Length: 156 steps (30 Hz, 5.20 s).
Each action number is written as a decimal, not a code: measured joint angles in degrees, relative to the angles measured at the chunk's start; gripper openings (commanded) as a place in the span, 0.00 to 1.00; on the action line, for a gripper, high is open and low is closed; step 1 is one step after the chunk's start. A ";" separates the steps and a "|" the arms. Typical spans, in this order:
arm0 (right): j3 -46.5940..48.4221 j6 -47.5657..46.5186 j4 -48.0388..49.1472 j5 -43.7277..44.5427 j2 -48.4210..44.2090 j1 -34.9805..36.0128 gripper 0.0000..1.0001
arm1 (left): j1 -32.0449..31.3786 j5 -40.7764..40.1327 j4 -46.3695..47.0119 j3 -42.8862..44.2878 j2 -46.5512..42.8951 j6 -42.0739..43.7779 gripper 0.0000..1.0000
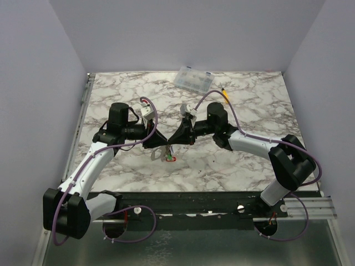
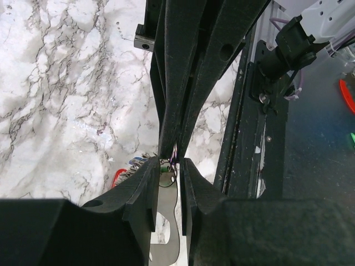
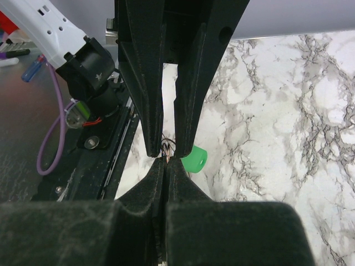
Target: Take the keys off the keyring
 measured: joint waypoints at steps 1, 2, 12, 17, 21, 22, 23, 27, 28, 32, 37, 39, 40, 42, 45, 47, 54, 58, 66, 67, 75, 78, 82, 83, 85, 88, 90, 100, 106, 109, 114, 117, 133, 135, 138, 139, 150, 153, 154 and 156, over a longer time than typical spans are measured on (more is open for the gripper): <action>-0.07 0.00 0.11 -0.04 0.02 0.00 0.01 | 0.04 0.04 0.02 0.00 0.00 -0.13 0.26; -0.13 0.02 0.26 -0.11 0.02 0.00 0.01 | 0.09 0.04 0.04 0.02 0.00 -0.22 0.23; -0.96 0.66 1.20 -0.24 0.04 -0.04 0.01 | 0.24 1.09 0.85 0.02 0.13 -1.73 0.02; -0.96 1.38 1.49 -0.24 0.15 -0.11 0.01 | 0.24 1.07 1.01 0.00 0.17 -1.92 0.19; -0.96 2.01 2.16 -0.35 0.46 -0.11 0.01 | 0.24 0.39 1.49 -0.35 0.17 -2.03 0.26; -0.96 2.19 2.27 -0.39 0.50 -0.11 0.01 | 0.24 0.26 1.55 -0.42 0.17 -2.08 0.26; -0.96 2.34 2.47 -0.42 0.57 -0.11 0.01 | 0.24 0.02 1.68 -0.46 0.17 -2.12 0.25; -0.96 2.43 2.51 -0.42 0.72 -0.11 0.01 | 0.22 -0.20 1.75 -0.48 0.17 -2.29 0.05; -0.96 2.43 2.51 -0.37 0.74 -0.15 0.01 | 0.20 -0.02 1.77 -0.48 0.17 -2.36 0.02; -0.96 2.40 2.51 -0.39 0.76 -0.22 0.03 | 0.17 0.39 1.86 -0.48 0.20 -2.64 0.00; -0.59 1.16 0.94 -0.92 0.76 -0.26 0.16 | 0.17 0.35 1.86 -0.48 0.37 -2.86 0.00; 0.68 -0.90 -2.01 -1.66 0.76 -0.28 0.23 | 0.17 0.33 1.84 -0.48 0.39 -2.95 0.00; 1.36 -1.99 -3.58 -1.99 0.76 -0.28 0.25 | 0.17 0.31 1.84 -0.48 0.39 -2.95 0.00; 2.58 -4.24 -6.73 -2.78 0.76 -0.28 0.29 | 0.02 0.15 1.86 -0.48 0.44 -2.89 0.00; 4.15 -7.41 -11.61 -4.00 0.76 -0.28 0.31 | -0.81 -0.42 1.49 -0.48 0.87 -2.01 0.00; 5.25 -10.01 -15.74 -4.63 0.76 -0.28 0.31 | -1.40 -0.81 0.72 -0.44 1.29 -0.66 0.00; 11.67 -19.93 -32.63 -5.57 2.49 -0.26 0.30 | -3.41 -3.30 -6.62 2.69 3.43 7.63 0.00; 15.10 -25.49 -40.92 -5.55 3.48 -0.26 0.28 | -5.05 -5.57 -10.12 4.44 4.28 11.30 0.00; 18.49 -30.82 -50.34 -5.29 4.35 -0.22 0.24 | -7.61 -7.96 -13.51 6.14 5.20 14.91 0.00; 18.84 -31.41 -51.01 -5.11 4.44 -0.13 0.20 | -7.65 -8.02 -13.73 6.34 5.33 15.06 0.00; 19.96 -33.75 -53.75 -2.91 4.96 0.72 0.01 | -7.98 -8.37 -15.34 6.49 5.49 15.23 0.15; 19.52 -32.09 -51.76 -1.73 4.85 0.85 0.01 | -7.61 -8.48 -15.34 6.49 5.51 15.08 0.26; 17.05 -27.43 -45.59 -0.42 4.15 0.76 0.01 | -5.70 -8.15 -13.90 6.38 5.51 14.08 0.28; 16.02 -25.86 -43.17 -0.31 3.82 0.68 0.01 | -5.29 -7.98 -13.18 6.23 5.49 13.73 0.28; 13.57 -22.01 -37.88 -0.31 2.99 0.31 0.01 | -4.52 -7.56 -10.93 5.16 5.22 12.55 0.29; 10.36 -16.74 -29.92 -0.28 2.34 0.07 0.01 | -3.89 -7.04 -8.26 2.84 4.35 10.73 0.31; 8.35 -13.60 -25.33 -0.28 1.95 -0.09 0.01 | -3.54 -6.84 -7.28 2.10 4.00 9.81 0.33; -2.58 4.83 0.94 -0.28 1.38 -0.94 0.01 | -1.31 -4.72 -2.84 0.26 1.68 6.60 0.35; -3.85 10.60 8.70 -0.07 1.40 -1.29 0.01 | -1.27 -3.96 -1.44 -0.55 1.66 5.55 0.36; -4.42 12.57 11.32 0.17 1.42 -1.29 0.01 | -1.27 -3.74 -0.90 -0.79 1.66 4.92 0.38; -4.52 13.92 13.51 0.31 1.49 -1.44 0.01 | -1.20 -2.80 0.04 -0.92 1.68 4.15 0.41; -4.52 14.34 14.34 0.33 1.68 -1.44 0.01 | -1.20 -2.25 1.18 -1.90 1.79 3.74 0.42; 3.98 -1.53 -12.22 3.50 3.02 -1.44 0.31 | 3.82 -5.35 -2.36 -1.60 4.13 7.45 0.49; 7.30 -4.63 -18.32 4.87 4.17 -1.44 0.35 | 9.01 -5.77 -5.90 -0.44 6.54 9.64 0.49; 8.87 -6.27 -23.56 6.67 5.66 -1.44 0.38 | 16.65 -6.36 -10.51 2.54 13.42 11.89 0.49; 9.18 -6.21 -24.94 7.15 6.51 -1.40 0.38 | 18.40 -7.04 -11.58 3.41 15.61 12.46 0.50; 11.56 -4.13 -34.16 10.36 16.79 0.48 0.39 | 20.22 -11.30 -21.84 10.14 34.07 13.81 0.44; 11.56 -3.50 -35.10 10.56 17.90 0.50 0.39 | 18.71 -11.65 -24.92 12.13 39.19 14.95 0.44; 11.56 -3.41 -35.15 10.58 18.18 0.50 0.39 | 17.79 -11.69 -25.88 12.55 40.76 15.47 0.44; 11.56 -2.93 -35.15 10.60 18.95 0.50 0.38 | 16.33 -11.13 -27.93 13.16 42.36 15.72 0.44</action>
